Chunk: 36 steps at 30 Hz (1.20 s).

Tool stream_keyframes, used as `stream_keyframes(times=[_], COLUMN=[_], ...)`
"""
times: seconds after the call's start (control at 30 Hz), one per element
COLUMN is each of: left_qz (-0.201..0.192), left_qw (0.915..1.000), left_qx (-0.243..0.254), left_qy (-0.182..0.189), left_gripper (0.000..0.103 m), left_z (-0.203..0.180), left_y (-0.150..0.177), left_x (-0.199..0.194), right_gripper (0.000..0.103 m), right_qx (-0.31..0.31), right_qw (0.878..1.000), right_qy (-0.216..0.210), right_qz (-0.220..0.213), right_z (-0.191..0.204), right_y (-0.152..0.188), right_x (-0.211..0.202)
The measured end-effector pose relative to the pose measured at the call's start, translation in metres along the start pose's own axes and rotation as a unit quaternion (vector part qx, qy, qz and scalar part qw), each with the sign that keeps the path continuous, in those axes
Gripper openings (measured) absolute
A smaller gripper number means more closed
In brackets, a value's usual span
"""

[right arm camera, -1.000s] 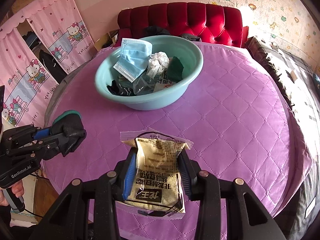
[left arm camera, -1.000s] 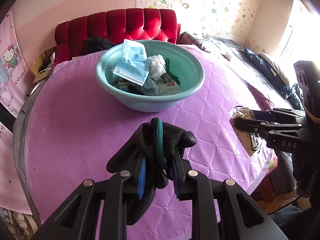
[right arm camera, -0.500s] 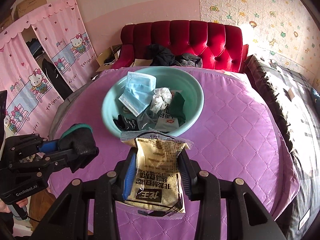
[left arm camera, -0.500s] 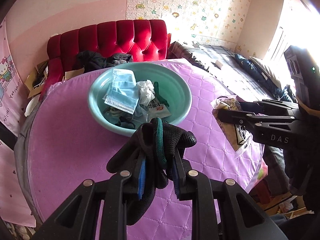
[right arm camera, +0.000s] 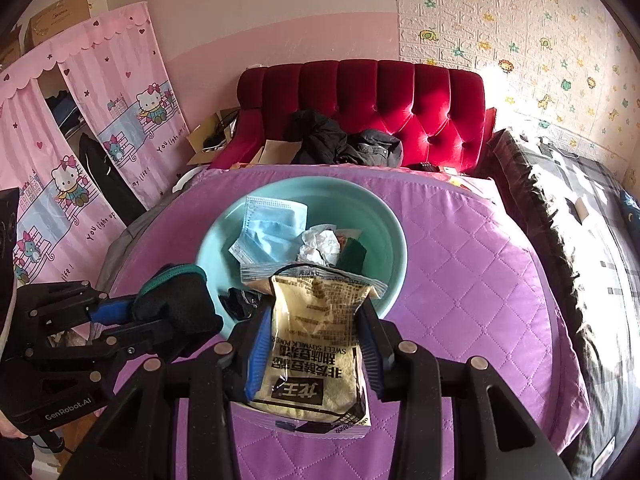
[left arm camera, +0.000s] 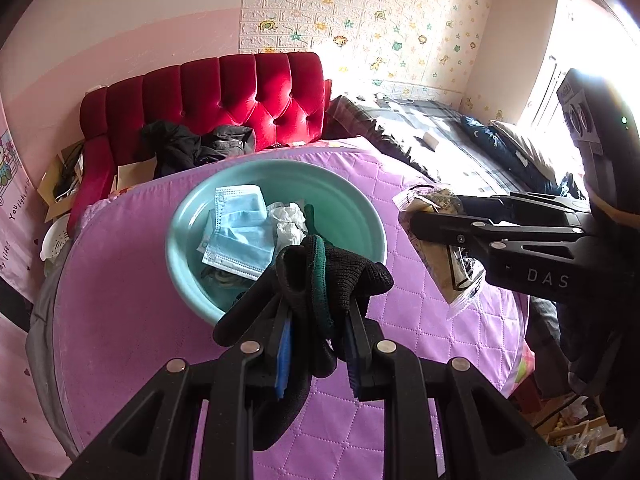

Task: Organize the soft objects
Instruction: 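Carry the glove and packet over the teal basin with both tools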

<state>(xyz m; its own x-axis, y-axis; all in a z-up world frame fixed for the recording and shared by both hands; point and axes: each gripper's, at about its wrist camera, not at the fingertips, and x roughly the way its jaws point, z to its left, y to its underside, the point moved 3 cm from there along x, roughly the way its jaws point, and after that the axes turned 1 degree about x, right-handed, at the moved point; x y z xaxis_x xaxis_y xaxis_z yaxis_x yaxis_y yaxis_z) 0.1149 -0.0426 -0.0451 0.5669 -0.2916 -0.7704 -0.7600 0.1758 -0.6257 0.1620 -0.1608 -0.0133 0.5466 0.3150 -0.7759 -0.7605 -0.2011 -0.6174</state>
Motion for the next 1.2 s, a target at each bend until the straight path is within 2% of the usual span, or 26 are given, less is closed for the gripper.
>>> stream_keyframes(times=[0.2,0.53,1.2], left_qz=[0.001,0.006,0.044], left_qw=[0.9999,0.9999,0.9989], left_qx=[0.004,0.011,0.005], left_qy=[0.01,0.007,-0.016], left_gripper=[0.024,0.024,0.024], left_z=[0.008,0.02,0.052], left_y=[-0.016,-0.037,-0.044], left_x=[0.018,0.055,0.142], right_gripper=[0.042,0.042,0.043], right_qx=[0.005,0.013,0.023], right_qw=[1.0,1.0,0.998], right_qy=[0.001,0.003,0.012], right_qz=[-0.001,0.009,0.062], right_z=[-0.006,-0.017,-0.035], right_y=[-0.022,-0.045,-0.051], right_x=[0.022,0.07,0.177])
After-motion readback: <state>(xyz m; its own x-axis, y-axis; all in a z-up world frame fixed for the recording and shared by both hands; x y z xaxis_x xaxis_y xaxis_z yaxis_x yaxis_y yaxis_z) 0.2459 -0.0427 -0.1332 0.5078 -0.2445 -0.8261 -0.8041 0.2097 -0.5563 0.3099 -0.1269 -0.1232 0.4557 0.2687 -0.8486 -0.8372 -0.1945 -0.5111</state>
